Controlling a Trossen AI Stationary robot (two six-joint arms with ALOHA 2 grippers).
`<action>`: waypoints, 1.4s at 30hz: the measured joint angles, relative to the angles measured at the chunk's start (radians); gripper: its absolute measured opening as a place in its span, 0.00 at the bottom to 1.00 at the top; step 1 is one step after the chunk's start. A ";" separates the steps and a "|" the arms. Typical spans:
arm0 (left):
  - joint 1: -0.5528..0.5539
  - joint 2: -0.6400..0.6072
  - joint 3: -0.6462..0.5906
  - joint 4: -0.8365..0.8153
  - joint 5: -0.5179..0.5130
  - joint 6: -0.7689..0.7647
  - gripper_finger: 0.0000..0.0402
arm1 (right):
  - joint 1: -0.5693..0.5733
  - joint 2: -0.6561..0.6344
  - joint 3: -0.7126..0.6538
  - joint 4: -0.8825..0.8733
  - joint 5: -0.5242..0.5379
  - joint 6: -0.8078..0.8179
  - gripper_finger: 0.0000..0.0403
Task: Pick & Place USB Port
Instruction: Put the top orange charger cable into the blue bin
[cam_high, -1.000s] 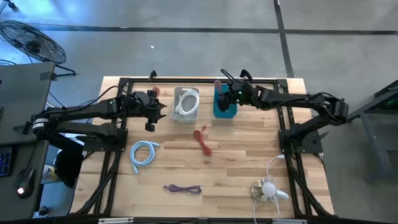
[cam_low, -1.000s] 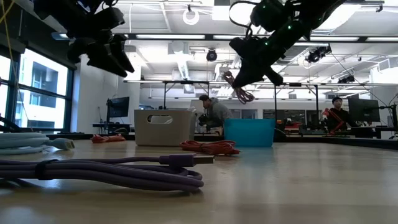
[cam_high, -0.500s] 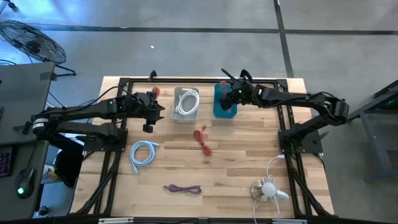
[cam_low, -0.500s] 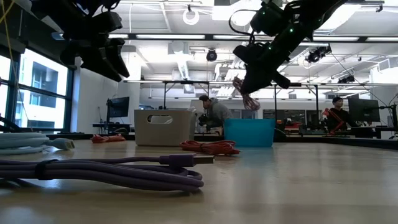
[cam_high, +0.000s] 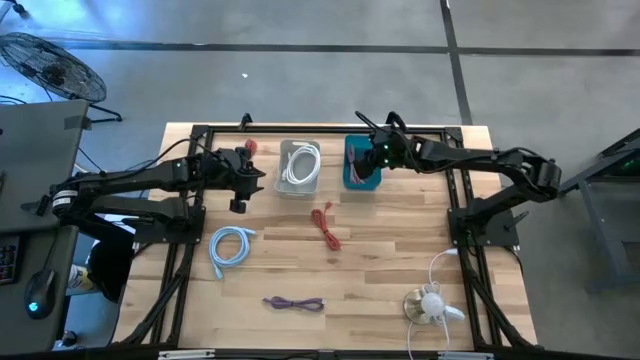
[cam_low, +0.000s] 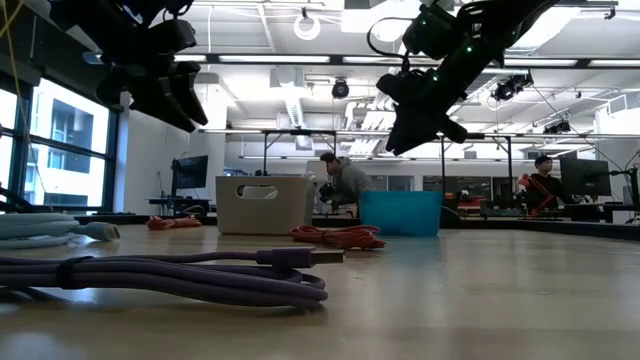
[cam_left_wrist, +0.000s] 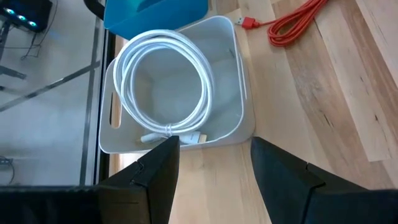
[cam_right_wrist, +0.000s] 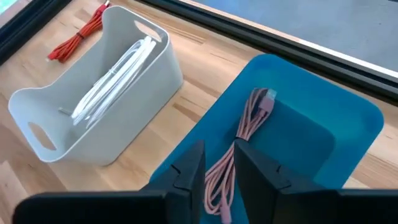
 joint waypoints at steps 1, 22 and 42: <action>0.000 0.000 0.000 -0.006 0.000 0.000 0.48 | 0.001 0.000 0.000 0.000 -0.009 -0.001 0.19; 0.000 0.000 0.000 -0.022 0.077 -0.043 0.48 | 0.210 -0.102 0.000 0.195 -0.503 -0.294 0.19; 0.238 0.000 0.000 -0.115 -0.253 -0.283 0.48 | 0.337 -0.146 0.000 0.086 -0.391 -0.424 0.19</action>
